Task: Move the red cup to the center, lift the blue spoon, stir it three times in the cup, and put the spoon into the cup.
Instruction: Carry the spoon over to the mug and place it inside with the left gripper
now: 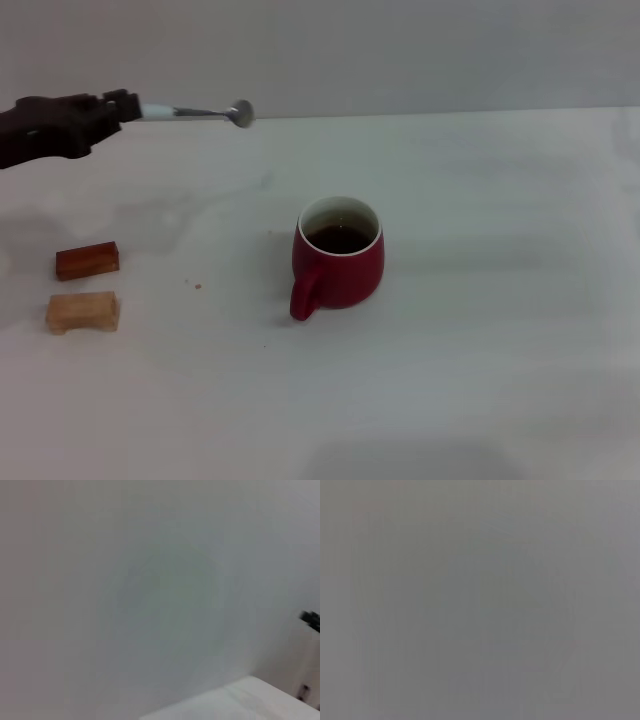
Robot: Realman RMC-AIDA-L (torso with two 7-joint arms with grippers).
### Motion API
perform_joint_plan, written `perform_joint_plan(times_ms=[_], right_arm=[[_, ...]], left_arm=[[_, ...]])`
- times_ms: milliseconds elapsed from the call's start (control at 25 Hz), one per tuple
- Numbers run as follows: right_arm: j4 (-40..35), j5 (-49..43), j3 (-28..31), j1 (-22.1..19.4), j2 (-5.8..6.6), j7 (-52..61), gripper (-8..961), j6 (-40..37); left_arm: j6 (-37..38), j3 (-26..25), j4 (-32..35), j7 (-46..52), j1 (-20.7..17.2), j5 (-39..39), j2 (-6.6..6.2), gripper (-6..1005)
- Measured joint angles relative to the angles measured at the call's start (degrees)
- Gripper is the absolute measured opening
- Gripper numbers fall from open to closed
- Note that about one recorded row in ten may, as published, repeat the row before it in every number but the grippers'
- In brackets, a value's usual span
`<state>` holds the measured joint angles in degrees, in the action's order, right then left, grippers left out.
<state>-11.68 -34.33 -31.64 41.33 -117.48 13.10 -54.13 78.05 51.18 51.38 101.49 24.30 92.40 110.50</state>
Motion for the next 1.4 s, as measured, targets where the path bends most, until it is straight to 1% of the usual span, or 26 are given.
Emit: perform_joint_plan(times_ms=[80,120,160,200,360,520,560,640,720,760,800,880,1000,1040,1160,1200,1280,1320,1360,1400], right_arm=[[0.0,0.08,0.49,-0.12,-0.02,0.0,490,0.16],[-0.02,0.13,1.34,-0.23,-0.04,0.0,490,0.3],[-0.07,0.19,2.14,-0.34,-0.04,0.0,490,0.39],[-0.19,0.2,4.48,-0.65,-0.04,0.0,490,0.36],[-0.38,0.26,6.54,-1.15,0.06,0.41,489,-0.03],[-0.23,0.31,6.9,-1.25,0.18,0.32,489,0.0],[-0.23,0.31,6.9,-1.25,0.18,0.32,489,0.0],[-0.04,0.32,6.65,-1.25,0.06,0.13,489,0.32],[0.14,0.32,6.62,-1.25,0.06,0.11,489,0.35],[0.33,0.31,6.57,-1.25,0.07,0.08,489,0.36],[0.57,0.26,6.56,-1.25,0.11,0.06,489,0.37],[0.76,0.17,6.51,-1.25,0.14,0.05,489,0.37],[1.28,0.0,6.4,-1.32,0.19,0.03,488,0.41],[1.28,0.0,6.4,-1.32,0.19,0.03,488,0.41],[1.58,-0.1,6.4,-1.42,0.23,0.02,488,0.48],[1.61,-0.13,6.4,-1.53,0.24,0.01,488,0.49],[1.62,-0.13,6.41,-1.6,0.24,0.01,489,0.49],[1.74,-0.15,6.41,-1.7,0.23,0.0,489,0.51],[1.74,-0.15,6.41,-1.7,0.23,0.0,489,0.51],[2.0,-0.16,6.41,-1.77,0.22,0.0,490,0.52]], left_arm=[[0.0,0.0,0.0,0.0,0.0,0.0,0.0,145],[0.83,-0.09,0.85,1.59,0.35,0.85,-0.08,145],[2.06,-0.22,1.89,3.7,0.91,1.85,-0.19,145],[4.02,-0.29,3.1,6.59,1.94,2.83,-0.34,145],[6.28,-0.29,4.92,9.82,3.59,5.57,-0.27,145],[8.12,-0.22,7.67,13.56,6.66,10.93,0.58,145],[8.12,-0.22,7.67,13.56,6.66,10.93,0.58,145],[8.87,-0.17,8.84,15.36,8.42,14.48,1.1,145],[10.09,0.0,9.75,16.63,9.75,17.49,1.38,145],[10.09,0.0,9.75,16.63,9.75,17.49,1.38,145],[11.76,-0.03,10.61,17.66,11.22,20.63,1.79,145],[12.29,-0.07,10.93,18.01,11.8,21.68,1.97,145],[13.44,-0.12,12.02,20.3,14.36,26.38,2.75,145],[13.44,-0.12,12.02,20.3,14.36,26.38,2.75,145],[13.89,-0.05,12.27,21.1,15.81,28.93,3.36,145],[14.02,0.14,12.5,21.16,16.47,30.38,3.84,145],[13.99,0.19,12.55,21.18,16.8,31.25,4.08,144],[13.76,0.19,12.41,21.19,17.5,32.98,4.59,144],[13.76,0.19,12.41,21.19,17.5,32.98,4.59,144],[13.33,0.2,12.1,21.2,18.16,34.91,5.09,144]])
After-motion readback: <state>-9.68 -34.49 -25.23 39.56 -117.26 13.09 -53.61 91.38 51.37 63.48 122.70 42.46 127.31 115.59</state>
